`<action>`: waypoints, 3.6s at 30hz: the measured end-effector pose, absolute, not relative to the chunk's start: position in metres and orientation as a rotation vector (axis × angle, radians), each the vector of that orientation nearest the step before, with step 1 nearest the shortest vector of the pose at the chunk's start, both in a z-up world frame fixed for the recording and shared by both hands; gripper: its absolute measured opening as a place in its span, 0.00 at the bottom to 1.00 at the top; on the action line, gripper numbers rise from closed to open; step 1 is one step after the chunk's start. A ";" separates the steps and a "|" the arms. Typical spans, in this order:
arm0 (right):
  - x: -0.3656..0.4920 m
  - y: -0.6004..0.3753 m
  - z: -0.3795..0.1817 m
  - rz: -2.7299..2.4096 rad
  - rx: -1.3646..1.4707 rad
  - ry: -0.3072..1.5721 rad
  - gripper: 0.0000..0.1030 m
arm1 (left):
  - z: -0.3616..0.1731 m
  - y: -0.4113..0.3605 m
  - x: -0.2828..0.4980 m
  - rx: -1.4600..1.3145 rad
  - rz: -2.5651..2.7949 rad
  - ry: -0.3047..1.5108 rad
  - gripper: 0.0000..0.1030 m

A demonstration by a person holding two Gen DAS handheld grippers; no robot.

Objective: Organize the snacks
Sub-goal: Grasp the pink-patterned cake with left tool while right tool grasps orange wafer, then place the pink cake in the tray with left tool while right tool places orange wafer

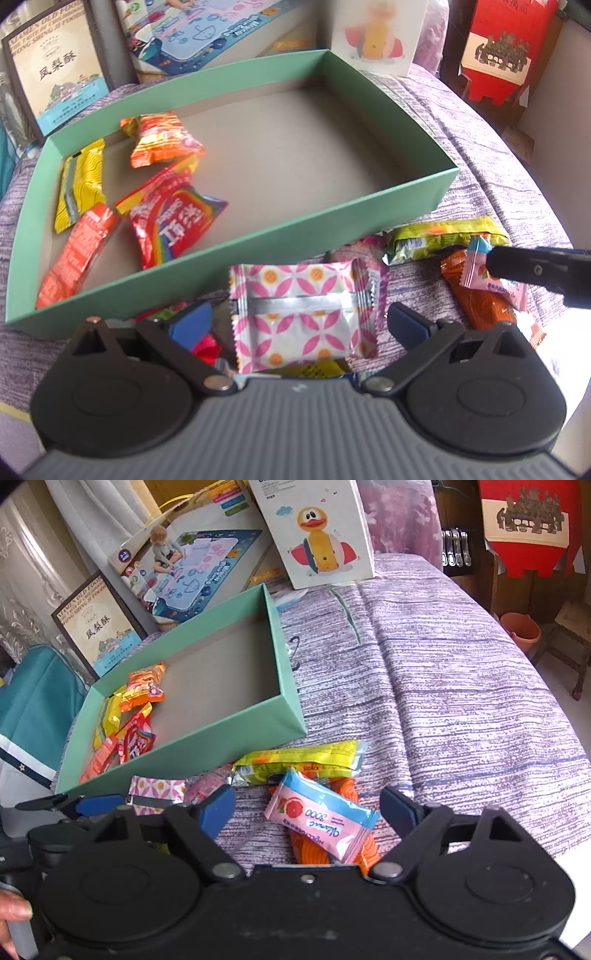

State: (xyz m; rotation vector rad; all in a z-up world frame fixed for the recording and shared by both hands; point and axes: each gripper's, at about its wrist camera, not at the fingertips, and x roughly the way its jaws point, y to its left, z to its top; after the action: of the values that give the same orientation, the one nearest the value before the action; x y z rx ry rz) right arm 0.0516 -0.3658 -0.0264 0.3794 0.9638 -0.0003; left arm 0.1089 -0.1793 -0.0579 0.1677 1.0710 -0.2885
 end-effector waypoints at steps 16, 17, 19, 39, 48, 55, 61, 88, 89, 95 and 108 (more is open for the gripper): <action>0.044 -0.330 -0.042 0.096 0.305 1.060 0.52 | -0.063 -0.152 0.110 0.162 -0.288 1.084 1.00; 0.044 -0.332 -0.041 0.094 0.319 1.061 0.52 | -0.063 -0.153 0.110 0.166 -0.296 1.079 0.98; 0.045 -0.337 -0.039 0.084 0.355 1.058 0.57 | -0.062 -0.159 0.108 0.180 -0.322 1.058 0.84; 0.019 -0.351 -0.037 -0.063 0.438 0.973 0.46 | -0.051 -0.149 0.066 0.196 -0.531 1.049 0.48; 0.000 -0.368 -0.032 -0.142 0.393 0.981 0.63 | -0.053 -0.157 0.071 0.206 -0.506 1.035 0.54; 0.017 -0.332 -0.034 0.036 0.334 1.051 0.63 | -0.048 -0.151 0.069 0.196 -0.532 1.005 0.38; 0.028 -0.303 -0.048 0.019 0.176 1.050 0.66 | -0.050 -0.152 0.072 0.200 -0.518 1.017 0.42; 0.002 -0.322 -0.018 0.087 0.260 1.005 0.49 | -0.044 -0.176 0.041 0.211 -0.609 1.034 0.10; 0.004 -0.321 -0.011 0.097 0.262 0.994 0.49 | -0.040 -0.174 0.041 0.205 -0.609 1.029 0.10; 0.047 -0.317 0.027 0.135 0.252 0.922 0.49 | -0.004 -0.154 0.079 0.133 -0.570 0.965 0.10; 0.235 -0.303 0.028 0.131 0.256 0.932 0.49 | -0.017 -0.160 0.244 -0.078 -0.491 1.024 0.10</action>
State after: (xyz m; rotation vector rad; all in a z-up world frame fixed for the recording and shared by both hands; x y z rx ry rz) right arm 0.2345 -0.3035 0.0276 0.2563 0.9316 0.1311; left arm 0.2437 -0.1599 -0.0169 -0.0781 1.0244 -0.4905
